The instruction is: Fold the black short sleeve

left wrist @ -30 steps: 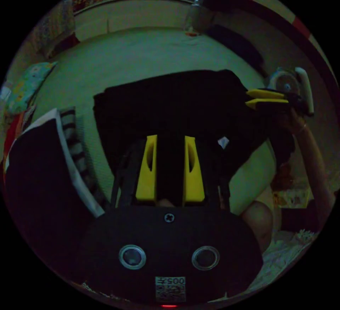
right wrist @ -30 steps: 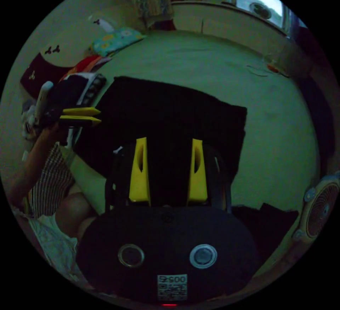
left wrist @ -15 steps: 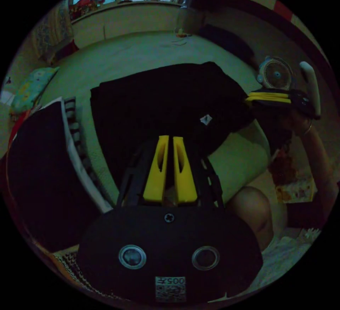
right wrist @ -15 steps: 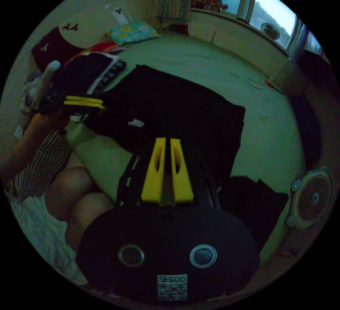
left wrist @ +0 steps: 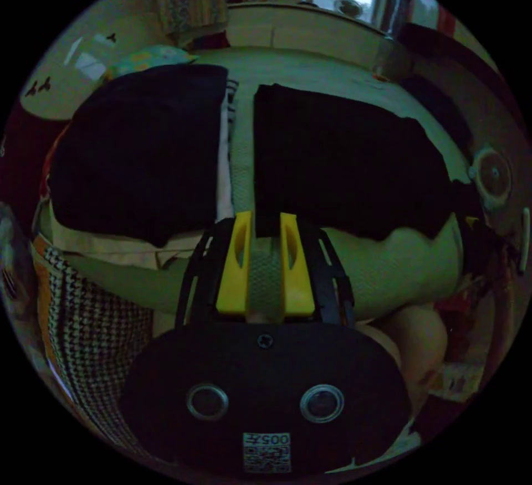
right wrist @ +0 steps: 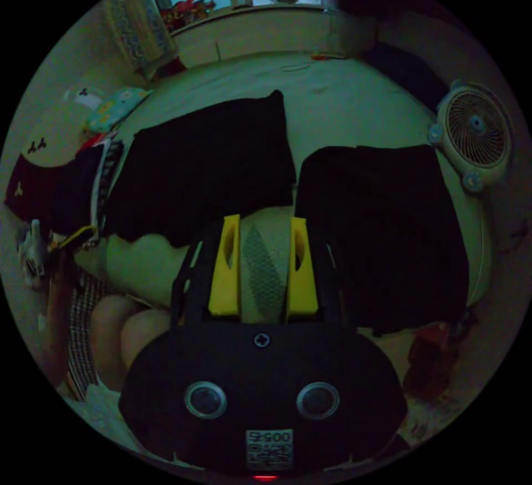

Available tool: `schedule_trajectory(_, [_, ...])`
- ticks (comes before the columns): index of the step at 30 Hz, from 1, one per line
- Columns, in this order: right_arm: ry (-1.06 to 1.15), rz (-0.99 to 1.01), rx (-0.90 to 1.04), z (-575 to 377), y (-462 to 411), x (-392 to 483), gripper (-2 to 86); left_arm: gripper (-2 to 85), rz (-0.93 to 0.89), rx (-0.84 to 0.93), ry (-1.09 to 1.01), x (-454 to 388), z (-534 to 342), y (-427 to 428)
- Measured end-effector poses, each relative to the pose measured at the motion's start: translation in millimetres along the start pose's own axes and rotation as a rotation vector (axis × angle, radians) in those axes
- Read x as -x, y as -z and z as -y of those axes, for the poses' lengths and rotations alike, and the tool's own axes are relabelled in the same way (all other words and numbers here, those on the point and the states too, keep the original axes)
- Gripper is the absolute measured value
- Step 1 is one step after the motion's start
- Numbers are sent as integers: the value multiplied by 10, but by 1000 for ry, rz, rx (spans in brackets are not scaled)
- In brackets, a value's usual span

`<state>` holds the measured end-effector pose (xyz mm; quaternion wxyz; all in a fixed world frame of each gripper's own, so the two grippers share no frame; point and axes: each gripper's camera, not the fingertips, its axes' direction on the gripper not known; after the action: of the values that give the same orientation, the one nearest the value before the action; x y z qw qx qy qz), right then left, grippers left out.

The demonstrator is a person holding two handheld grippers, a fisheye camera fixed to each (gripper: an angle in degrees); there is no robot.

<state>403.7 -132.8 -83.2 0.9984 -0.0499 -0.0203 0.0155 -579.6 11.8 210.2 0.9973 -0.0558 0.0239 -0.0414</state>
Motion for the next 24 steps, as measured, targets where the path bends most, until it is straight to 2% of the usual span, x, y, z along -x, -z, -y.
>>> schedule_trajectory(5, [-67, -5, -10, 8, -105, -73, 97, 96, -63, 50, 48, -36, -330, -6])
schedule_trajectory(10, [-128, -6, 67, -21, -280, -207, 97, 99, -78, -9, 83, -79, -622, 133])
schedule_trajectory(15, [-63, -43, 26, -243, -190, -193, 74, 97, -48, 1, 79, -206, -796, 306])
schedule_trajectory(20, [-100, 38, 28, -399, -11, -264, 23, 44, 35, 12, 64, -462, -987, 592])
schedule_trajectory(24, [-27, 40, -1, -572, 377, -197, 3, 24, 0, 6, 75, -549, -1149, 926])
